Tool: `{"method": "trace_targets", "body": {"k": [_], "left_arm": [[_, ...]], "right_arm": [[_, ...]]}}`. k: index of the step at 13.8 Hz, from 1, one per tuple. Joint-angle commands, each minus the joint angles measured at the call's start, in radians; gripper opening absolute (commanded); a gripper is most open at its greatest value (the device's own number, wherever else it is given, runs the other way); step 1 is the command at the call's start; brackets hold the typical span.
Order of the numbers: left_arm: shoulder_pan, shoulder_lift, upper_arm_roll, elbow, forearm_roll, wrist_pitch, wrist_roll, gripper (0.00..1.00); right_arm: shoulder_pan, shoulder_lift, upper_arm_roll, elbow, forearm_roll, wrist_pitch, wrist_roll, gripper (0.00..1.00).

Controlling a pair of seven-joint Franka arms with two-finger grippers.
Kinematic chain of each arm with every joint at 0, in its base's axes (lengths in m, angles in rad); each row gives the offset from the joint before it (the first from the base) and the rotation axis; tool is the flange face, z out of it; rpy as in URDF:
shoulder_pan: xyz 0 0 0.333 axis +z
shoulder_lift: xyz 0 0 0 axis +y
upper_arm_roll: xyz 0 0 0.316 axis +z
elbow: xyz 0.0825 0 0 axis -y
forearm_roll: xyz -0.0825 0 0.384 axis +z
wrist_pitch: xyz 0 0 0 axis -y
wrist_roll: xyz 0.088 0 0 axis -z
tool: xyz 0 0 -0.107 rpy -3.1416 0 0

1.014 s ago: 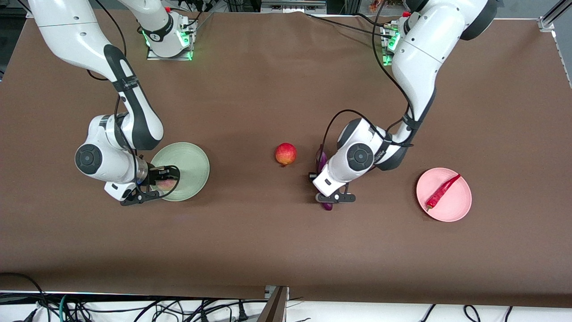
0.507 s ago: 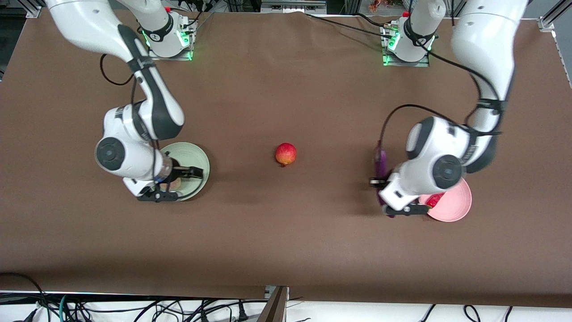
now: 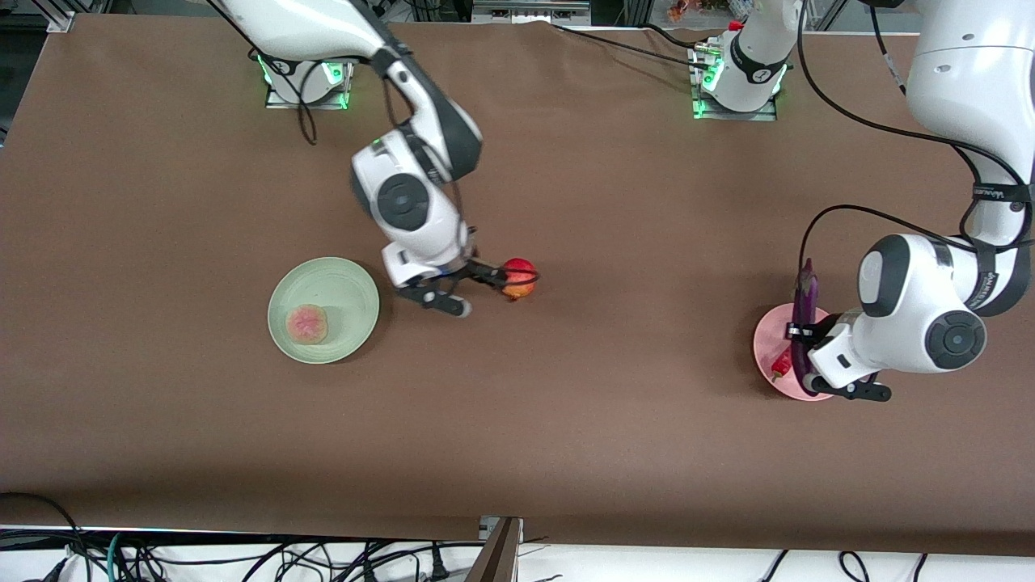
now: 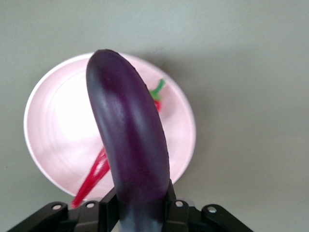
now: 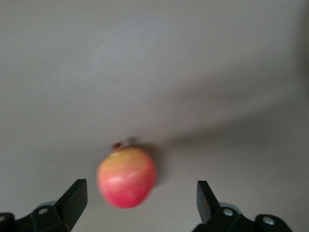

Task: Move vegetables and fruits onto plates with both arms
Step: 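Lower the eggplant onto the pink plate while the right gripper carries the pomegranate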

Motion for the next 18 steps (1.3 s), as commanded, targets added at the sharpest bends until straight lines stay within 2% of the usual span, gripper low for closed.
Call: {"method": "trace_targets", "body": {"k": [1, 2, 3, 4, 5, 11, 12, 13, 16, 17, 18], "left_arm": [[0.023, 0.027, -0.001, -0.015, 0.053, 0.032, 0.02, 0.24], [0.043, 0.042, -0.001, -0.015, 0.057, 0.055, 0.027, 0.28], [0.045, 0.049, -0.001, -0.015, 0.056, 0.071, 0.05, 0.54], [0.045, 0.049, -0.001, -0.012, 0.056, 0.076, 0.054, 0.88], [0.045, 0.049, -0.001, -0.008, 0.056, 0.076, 0.057, 1.0], [0.033, 0.001, -0.02, 0.015, 0.047, 0.056, 0.055, 1.0], [0.031, -0.022, -0.042, 0.021, 0.048, 0.05, 0.055, 1.0], [0.029, -0.039, -0.059, 0.031, 0.051, 0.04, 0.055, 1.0], [0.025, -0.117, -0.106, 0.07, 0.056, -0.039, 0.049, 1.0], [0.025, -0.144, -0.123, 0.087, 0.054, -0.082, 0.046, 1.0], [0.025, -0.178, -0.138, 0.096, 0.051, -0.119, 0.043, 1.0]], "right_arm": [[0.064, 0.082, -0.023, 0.047, -0.008, 0.095, 0.078, 1.0], [0.066, 0.093, -0.023, 0.047, -0.01, 0.102, 0.083, 1.0], [0.066, 0.099, -0.023, 0.047, -0.013, 0.103, 0.086, 1.0], [0.069, 0.105, -0.023, 0.047, -0.036, 0.103, 0.088, 1.0], [0.078, 0.114, -0.023, 0.047, -0.063, 0.114, 0.089, 1.0], [0.112, 0.16, -0.023, 0.039, -0.096, 0.186, 0.167, 0.99], [0.112, 0.16, -0.023, 0.039, -0.097, 0.188, 0.166, 0.95], [0.11, 0.16, -0.023, 0.038, -0.102, 0.186, 0.163, 0.84], [0.092, 0.148, -0.029, 0.041, -0.111, 0.177, 0.116, 0.29], [0.071, 0.136, -0.032, 0.042, -0.11, 0.147, 0.088, 0.21], [0.042, 0.107, -0.034, 0.047, -0.108, 0.086, 0.042, 0.2]]}}
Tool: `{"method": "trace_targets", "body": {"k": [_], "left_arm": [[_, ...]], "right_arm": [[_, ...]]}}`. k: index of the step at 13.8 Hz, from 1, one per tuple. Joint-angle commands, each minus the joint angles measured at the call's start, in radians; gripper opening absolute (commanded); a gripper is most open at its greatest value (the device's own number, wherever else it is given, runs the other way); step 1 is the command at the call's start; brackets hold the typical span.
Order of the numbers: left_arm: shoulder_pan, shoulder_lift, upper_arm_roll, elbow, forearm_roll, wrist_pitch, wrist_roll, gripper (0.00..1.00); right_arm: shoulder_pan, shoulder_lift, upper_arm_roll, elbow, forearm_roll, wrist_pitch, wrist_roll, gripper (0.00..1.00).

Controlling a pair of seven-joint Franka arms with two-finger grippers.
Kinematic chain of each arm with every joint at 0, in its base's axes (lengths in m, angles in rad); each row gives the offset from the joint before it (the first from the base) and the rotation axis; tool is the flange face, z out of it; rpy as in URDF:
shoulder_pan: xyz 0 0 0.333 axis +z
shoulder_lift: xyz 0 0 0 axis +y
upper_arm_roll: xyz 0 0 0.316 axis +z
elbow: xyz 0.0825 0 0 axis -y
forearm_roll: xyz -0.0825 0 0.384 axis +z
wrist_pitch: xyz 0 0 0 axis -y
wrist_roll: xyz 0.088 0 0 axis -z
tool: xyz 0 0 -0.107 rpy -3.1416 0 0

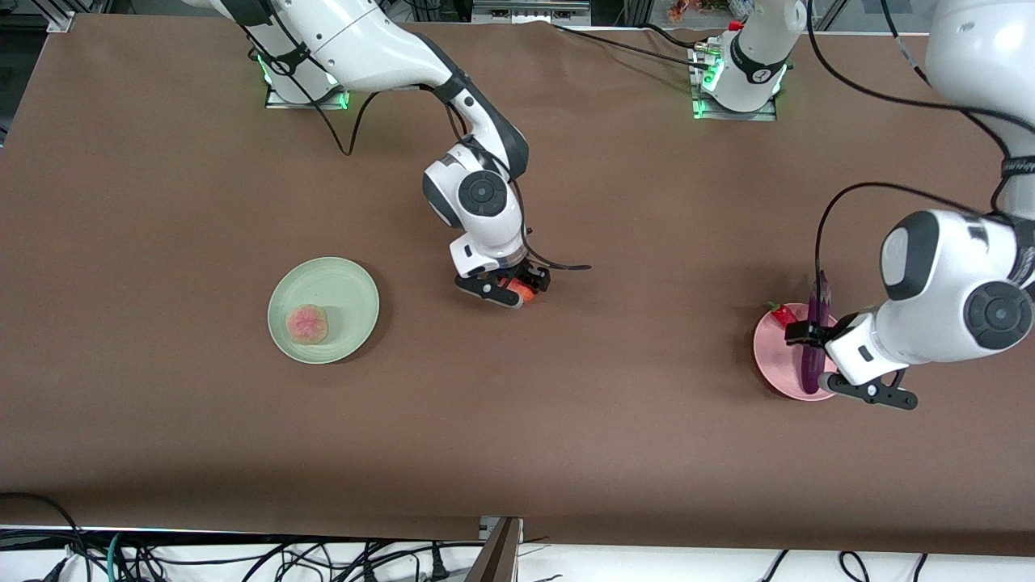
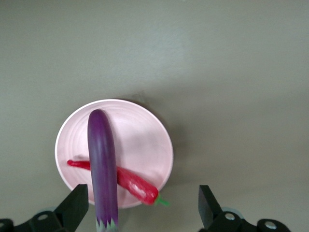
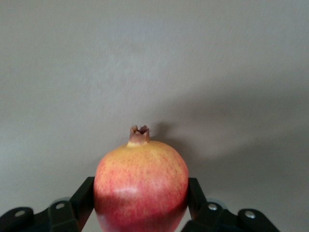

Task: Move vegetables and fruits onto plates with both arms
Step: 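Lower the eggplant onto the pink plate while the right gripper carries the pomegranate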

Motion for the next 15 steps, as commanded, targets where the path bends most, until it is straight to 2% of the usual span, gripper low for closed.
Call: {"method": "trace_targets", "body": {"k": [1, 2, 4, 6, 8, 10, 12, 13, 15], "left_arm": [[-0.001, -0.103, -0.025, 0.034, 0.01, -0.111, 0.003, 1.0], [-0.015, -0.14, -0.018, 0.052, 0.002, -0.154, 0.003, 1.0], [-0.063, -0.24, 0.001, 0.028, 0.007, -0.144, -0.017, 1.0], [-0.173, -0.403, 0.147, -0.109, -0.014, -0.104, -0.119, 1.0], [-0.169, -0.567, 0.171, -0.298, -0.091, -0.052, -0.184, 1.0], [-0.161, -0.665, 0.169, -0.401, -0.085, -0.006, -0.169, 1.0], [-0.161, -0.659, 0.16, -0.35, -0.096, -0.175, -0.169, 1.0], [-0.158, -0.619, 0.166, -0.293, -0.099, -0.194, -0.169, 1.0], [-0.158, -0.578, 0.168, -0.222, -0.097, -0.248, -0.166, 1.0]], "right_arm": [[-0.087, -0.065, 0.004, 0.021, -0.006, -0.151, -0.142, 0.2], [-0.131, -0.1, 0.004, 0.022, -0.003, -0.222, -0.231, 0.2], [-0.202, -0.151, 0.001, 0.015, -0.002, -0.358, -0.441, 0.2], [-0.248, -0.187, -0.041, -0.005, -0.002, -0.428, -0.622, 0.2], [-0.253, -0.222, -0.11, -0.077, -0.002, -0.42, -0.779, 0.2], [-0.254, -0.242, -0.148, -0.157, 0.001, -0.362, -0.853, 0.22], [-0.254, -0.262, -0.176, -0.271, 0.003, -0.229, -0.905, 0.27], [-0.256, -0.265, -0.183, -0.318, 0.004, -0.166, -0.921, 0.3], [-0.266, -0.265, -0.184, -0.346, 0.009, -0.123, -0.921, 0.52]]}}
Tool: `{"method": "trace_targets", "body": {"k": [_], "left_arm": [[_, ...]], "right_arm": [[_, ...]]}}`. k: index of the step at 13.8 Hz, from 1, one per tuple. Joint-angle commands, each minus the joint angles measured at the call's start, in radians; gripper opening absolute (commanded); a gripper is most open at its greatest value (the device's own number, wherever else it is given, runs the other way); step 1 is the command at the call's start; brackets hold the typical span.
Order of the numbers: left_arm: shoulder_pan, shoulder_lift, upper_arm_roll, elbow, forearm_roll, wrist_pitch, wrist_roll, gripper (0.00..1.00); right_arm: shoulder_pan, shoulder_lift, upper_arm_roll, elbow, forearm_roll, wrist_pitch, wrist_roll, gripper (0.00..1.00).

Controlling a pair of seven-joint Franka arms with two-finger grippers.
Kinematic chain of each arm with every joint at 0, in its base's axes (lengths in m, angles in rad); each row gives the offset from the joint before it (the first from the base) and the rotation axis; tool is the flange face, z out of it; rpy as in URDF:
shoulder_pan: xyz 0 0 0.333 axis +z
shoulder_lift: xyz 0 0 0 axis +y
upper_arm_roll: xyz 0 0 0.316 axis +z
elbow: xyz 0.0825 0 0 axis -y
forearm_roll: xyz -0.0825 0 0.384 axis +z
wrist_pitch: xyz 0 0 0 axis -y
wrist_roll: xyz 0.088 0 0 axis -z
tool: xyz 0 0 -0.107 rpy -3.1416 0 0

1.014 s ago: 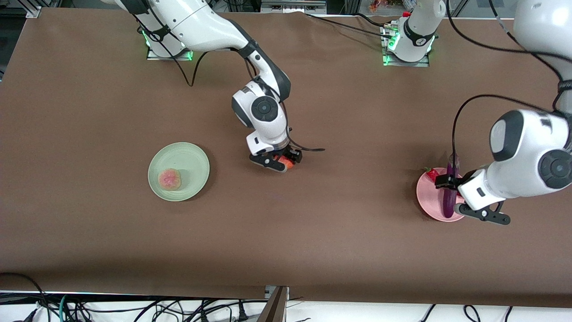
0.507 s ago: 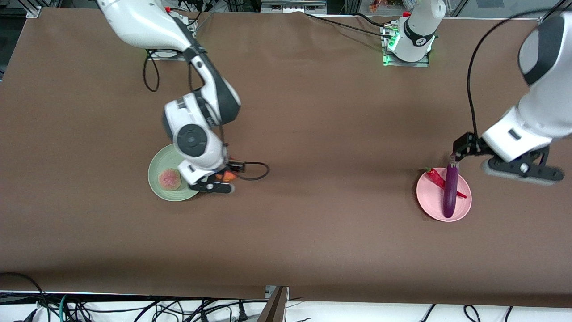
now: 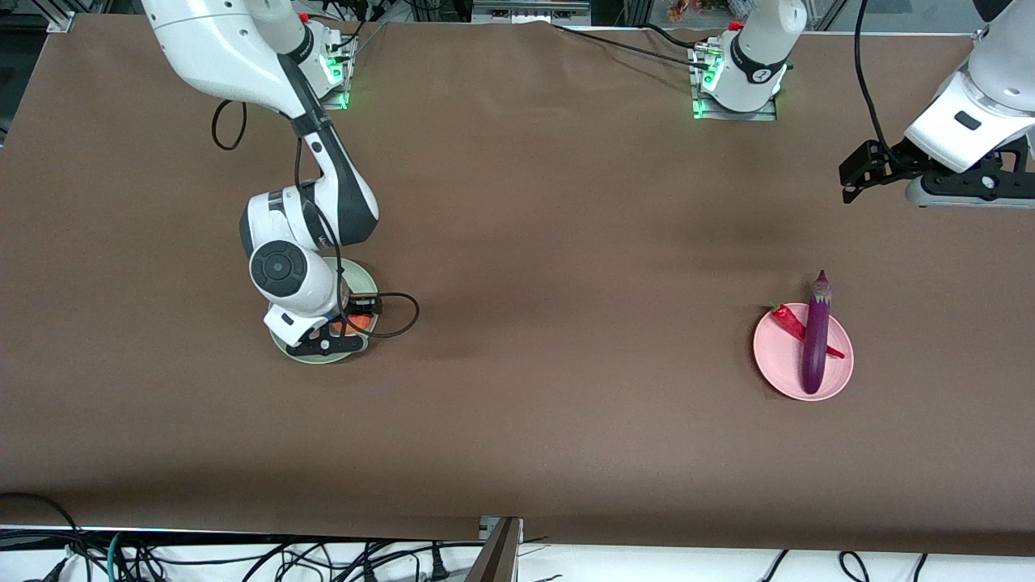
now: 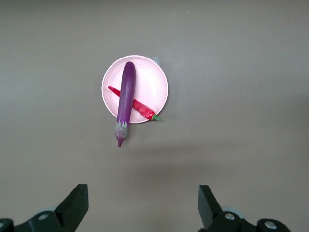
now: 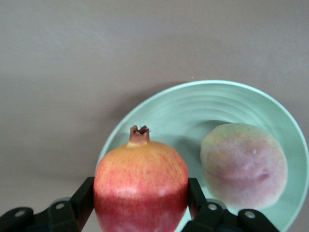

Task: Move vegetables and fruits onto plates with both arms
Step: 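Lower the eggplant onto the pink plate while the right gripper carries the pomegranate, then release the pomegranate on the green plate beside the peach with the right gripper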

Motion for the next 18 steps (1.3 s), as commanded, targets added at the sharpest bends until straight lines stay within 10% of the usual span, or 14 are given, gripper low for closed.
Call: {"method": "trace_targets", "body": {"k": [1, 2, 9, 18], "left_arm": [[0.003, 0.061, 0.002, 0.087, -0.014, -0.063, -0.008, 1.0], [0.001, 0.063, 0.001, 0.087, -0.014, -0.063, -0.01, 1.0], [0.003, 0.074, 0.001, 0.09, -0.014, -0.065, -0.003, 1.0], [0.001, 0.078, -0.001, 0.095, -0.014, -0.063, -0.005, 1.0]], "right_arm": [[-0.002, -0.056, -0.004, -0.074, 0.03, 0.04, -0.023, 0.85], [-0.004, -0.056, -0.004, -0.073, 0.057, 0.038, -0.023, 0.99], [-0.005, -0.134, -0.024, -0.036, 0.065, 0.017, -0.048, 1.0], [-0.007, -0.456, -0.067, 0.059, 0.065, -0.498, -0.006, 1.0]]}}
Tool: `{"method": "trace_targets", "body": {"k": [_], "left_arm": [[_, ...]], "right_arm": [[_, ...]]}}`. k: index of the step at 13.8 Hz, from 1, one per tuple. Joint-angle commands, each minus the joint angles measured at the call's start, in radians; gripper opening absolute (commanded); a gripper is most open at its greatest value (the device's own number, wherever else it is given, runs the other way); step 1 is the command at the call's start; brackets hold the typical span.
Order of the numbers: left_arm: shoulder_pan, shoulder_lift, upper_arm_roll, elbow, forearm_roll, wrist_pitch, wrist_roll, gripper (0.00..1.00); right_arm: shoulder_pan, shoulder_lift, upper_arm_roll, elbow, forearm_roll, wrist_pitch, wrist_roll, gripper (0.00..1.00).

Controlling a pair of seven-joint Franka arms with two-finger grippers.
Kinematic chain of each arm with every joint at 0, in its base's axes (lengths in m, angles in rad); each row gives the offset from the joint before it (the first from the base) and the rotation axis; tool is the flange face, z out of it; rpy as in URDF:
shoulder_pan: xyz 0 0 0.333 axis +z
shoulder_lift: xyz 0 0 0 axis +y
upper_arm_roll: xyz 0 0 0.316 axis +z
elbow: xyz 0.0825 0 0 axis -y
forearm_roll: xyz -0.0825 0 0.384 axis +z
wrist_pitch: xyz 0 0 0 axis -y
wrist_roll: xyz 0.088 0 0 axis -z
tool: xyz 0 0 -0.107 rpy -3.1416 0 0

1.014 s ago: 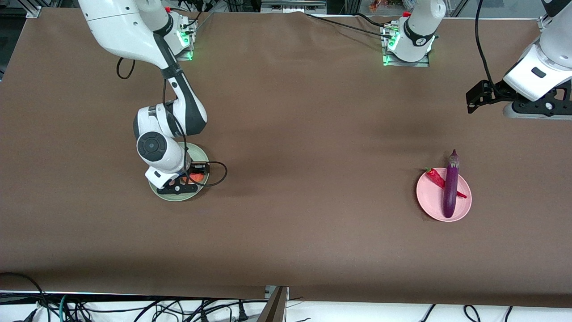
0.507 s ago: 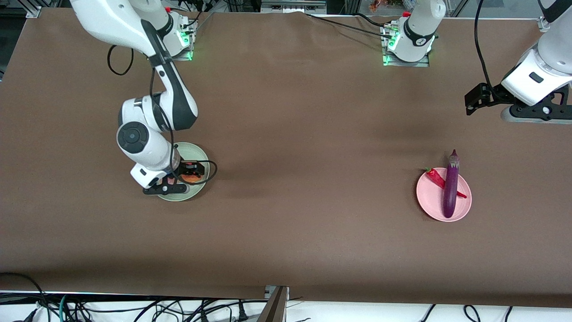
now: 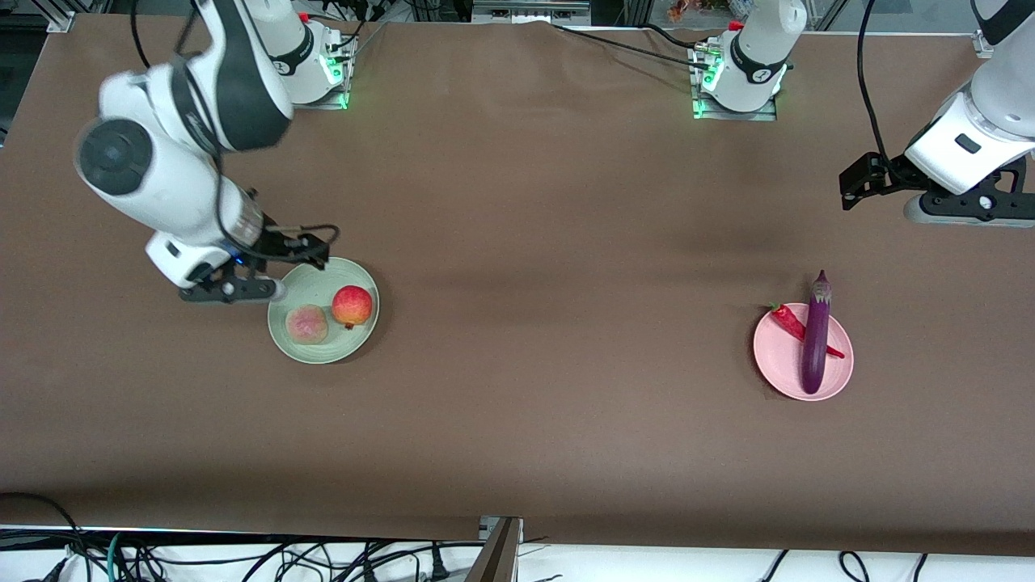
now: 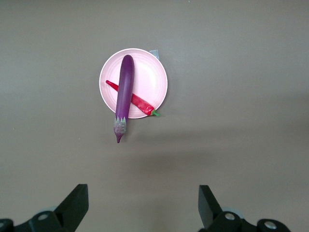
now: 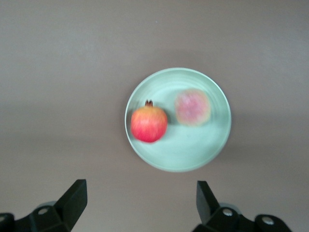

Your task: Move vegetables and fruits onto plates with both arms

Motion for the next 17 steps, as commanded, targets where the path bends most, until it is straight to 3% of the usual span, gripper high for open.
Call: {"method": "trace_targets", "body": {"k": [1, 6, 9, 10, 13, 14, 17], "left_arm": [[0.001, 0.017, 0.001, 0.038, -0.013, -0.023, -0.003, 1.0], [0.001, 0.017, 0.001, 0.036, -0.011, -0.025, -0.002, 1.0], [0.001, 0.017, 0.001, 0.036, -0.01, -0.027, 0.0, 1.0], [0.001, 0.017, 0.001, 0.038, -0.01, -0.027, 0.0, 1.0], [0.001, 0.017, 0.001, 0.038, -0.01, -0.027, -0.002, 1.0], [0.001, 0.016, -0.001, 0.036, -0.01, -0.027, -0.003, 1.0], [0.001, 0.017, -0.002, 0.038, -0.01, -0.033, -0.006, 1.0]], "right_arm": [[-0.004, -0.096, -0.024, -0.019, 0.009, -0.092, -0.007, 1.0], [-0.004, -0.159, -0.071, -0.017, 0.002, -0.156, -0.067, 1.0], [-0.007, -0.17, -0.059, -0.014, 0.001, -0.179, -0.066, 1.0], [-0.034, -0.17, -0.035, -0.013, -0.002, -0.184, -0.069, 1.0], [-0.267, -0.17, 0.201, -0.013, -0.028, -0.185, -0.072, 1.0], [-0.312, -0.173, 0.249, -0.011, -0.03, -0.185, -0.07, 1.0], [-0.314, -0.162, 0.249, 0.024, -0.028, -0.185, -0.064, 1.0]]}}
